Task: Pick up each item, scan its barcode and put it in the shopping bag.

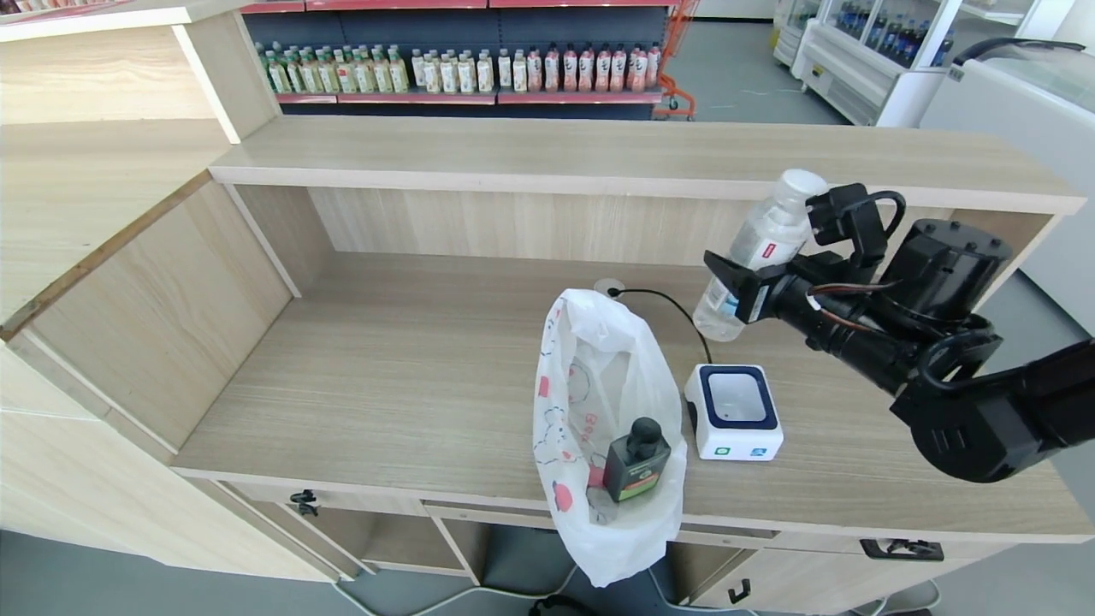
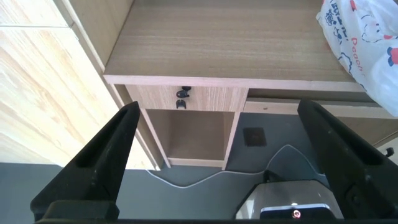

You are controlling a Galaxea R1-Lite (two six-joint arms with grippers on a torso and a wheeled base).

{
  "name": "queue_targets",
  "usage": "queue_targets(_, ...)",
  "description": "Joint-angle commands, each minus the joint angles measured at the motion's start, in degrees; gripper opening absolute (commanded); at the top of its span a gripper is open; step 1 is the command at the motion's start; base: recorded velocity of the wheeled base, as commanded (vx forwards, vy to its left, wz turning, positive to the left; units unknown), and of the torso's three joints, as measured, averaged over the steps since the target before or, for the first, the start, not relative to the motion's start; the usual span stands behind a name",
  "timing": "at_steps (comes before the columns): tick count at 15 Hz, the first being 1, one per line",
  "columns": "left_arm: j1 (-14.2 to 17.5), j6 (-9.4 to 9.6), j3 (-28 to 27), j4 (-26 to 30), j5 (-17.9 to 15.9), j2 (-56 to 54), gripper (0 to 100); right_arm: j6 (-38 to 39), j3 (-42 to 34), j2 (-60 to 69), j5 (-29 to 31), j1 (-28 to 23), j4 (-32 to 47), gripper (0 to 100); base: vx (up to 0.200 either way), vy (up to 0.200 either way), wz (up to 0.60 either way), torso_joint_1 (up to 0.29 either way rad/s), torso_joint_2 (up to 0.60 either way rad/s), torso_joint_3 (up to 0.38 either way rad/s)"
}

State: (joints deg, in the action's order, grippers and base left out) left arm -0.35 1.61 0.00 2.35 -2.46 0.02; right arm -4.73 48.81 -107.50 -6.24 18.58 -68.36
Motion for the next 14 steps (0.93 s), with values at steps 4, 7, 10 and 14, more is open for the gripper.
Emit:
queue_targets(4,-0.1,-0.03,0.0,0.0,0.0,0.0,100,2.9,-0.5,-2.5,-0.4,3.9,1.4,0,0.000,0.000,0.00,0.000,0.00,0.000)
queue_targets(7,0.0,-0.03,0.0,0.0,0.0,0.0,100,2.5,-0.2,-4.3,-1.3,5.5,0.8,0,0.000,0.000,0.00,0.000,0.00,0.000)
queue_targets(10,-0.1,-0.03,0.0,0.0,0.0,0.0,100,1.5,-0.7,-10.6,-5.3,5.2,-8.3,0,0.000,0.000,0.00,0.000,0.00,0.000)
queue_targets(14,-0.1,-0.03,0.0,0.0,0.0,0.0,100,1.0,0.6,-16.0,-6.3,5.3,-9.2,0,0.000,0.000,0.00,0.000,0.00,0.000)
